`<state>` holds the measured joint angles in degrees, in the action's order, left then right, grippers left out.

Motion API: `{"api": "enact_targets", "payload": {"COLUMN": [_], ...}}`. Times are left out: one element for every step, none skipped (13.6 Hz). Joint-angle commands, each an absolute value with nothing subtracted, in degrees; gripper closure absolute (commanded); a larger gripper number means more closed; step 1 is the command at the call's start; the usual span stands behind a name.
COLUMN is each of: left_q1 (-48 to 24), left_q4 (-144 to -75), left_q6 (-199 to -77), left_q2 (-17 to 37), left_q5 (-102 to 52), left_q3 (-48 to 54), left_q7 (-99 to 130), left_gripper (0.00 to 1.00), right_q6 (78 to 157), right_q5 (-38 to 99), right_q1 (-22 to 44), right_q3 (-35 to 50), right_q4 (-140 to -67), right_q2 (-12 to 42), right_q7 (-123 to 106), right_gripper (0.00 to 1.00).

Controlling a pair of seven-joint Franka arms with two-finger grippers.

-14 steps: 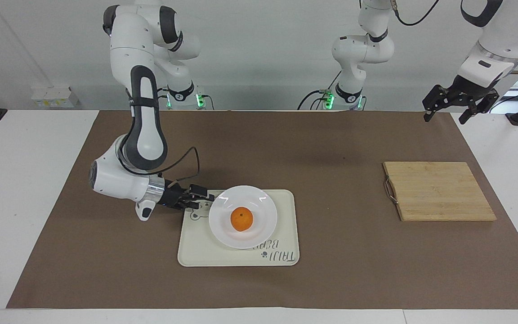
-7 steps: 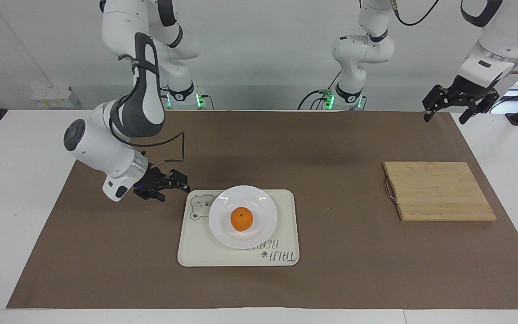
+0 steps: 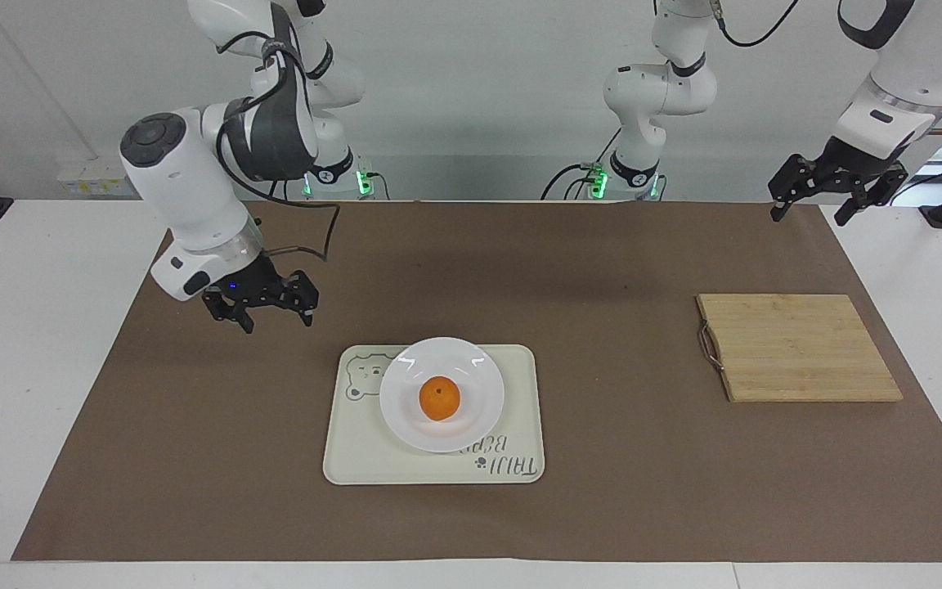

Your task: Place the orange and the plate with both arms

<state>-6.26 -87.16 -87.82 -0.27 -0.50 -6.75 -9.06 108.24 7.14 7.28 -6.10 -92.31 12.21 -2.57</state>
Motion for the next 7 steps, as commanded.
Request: {"api": "enact_targets", "payload": {"left_q1": [-5.8, -5.8, -5.8, -5.8, -5.8, -5.8, -5.8], "left_q4": [-87.63, -87.63, -87.63, -87.63, -87.63, -87.63, -87.63], "left_q6": [-87.36, -87.36, -87.36, -87.36, -87.36, -87.36, -87.36], "left_q2": [-1.14, -1.14, -1.14, -1.14, -1.14, -1.14, -1.14], "left_q5": [0.26, 0.26, 0.26, 0.26, 0.26, 0.26, 0.26], "left_q3": [-6.33, -6.33, -6.33, -6.33, -6.33, -6.33, -6.33], "left_q7": [-9.49, -9.49, -9.49, -9.49, -9.49, -9.49, -9.49], "left_gripper": [0.0, 0.0, 0.0, 0.0, 0.0, 0.0, 0.0], "right_q6": [105.04, 103.72, 101.97, 99.26, 96.62, 95.11, 92.49], "right_q5": [4.84, 3.18, 1.86, 1.32, 0.01, -1.04, -1.23], "right_q1": [4.84, 4.4, 4.05, 4.04, 4.22, 4.31, 4.31], "right_q3": [-6.85, -7.29, -7.73, -8.0, -7.91, -7.91, -7.91], "right_q4": [-93.25, -93.16, -93.16, -93.25, -93.16, -92.12, -91.24], "right_q2": [8.27, 6.78, 4.85, 2.92, 1.25, 0.01, -0.7], "right_q7": [0.17, 1.13, 1.58, 1.93, 2.46, 2.9, 3.07], "right_gripper": [0.0, 0.0, 0.0, 0.0, 0.0, 0.0, 0.0]}}
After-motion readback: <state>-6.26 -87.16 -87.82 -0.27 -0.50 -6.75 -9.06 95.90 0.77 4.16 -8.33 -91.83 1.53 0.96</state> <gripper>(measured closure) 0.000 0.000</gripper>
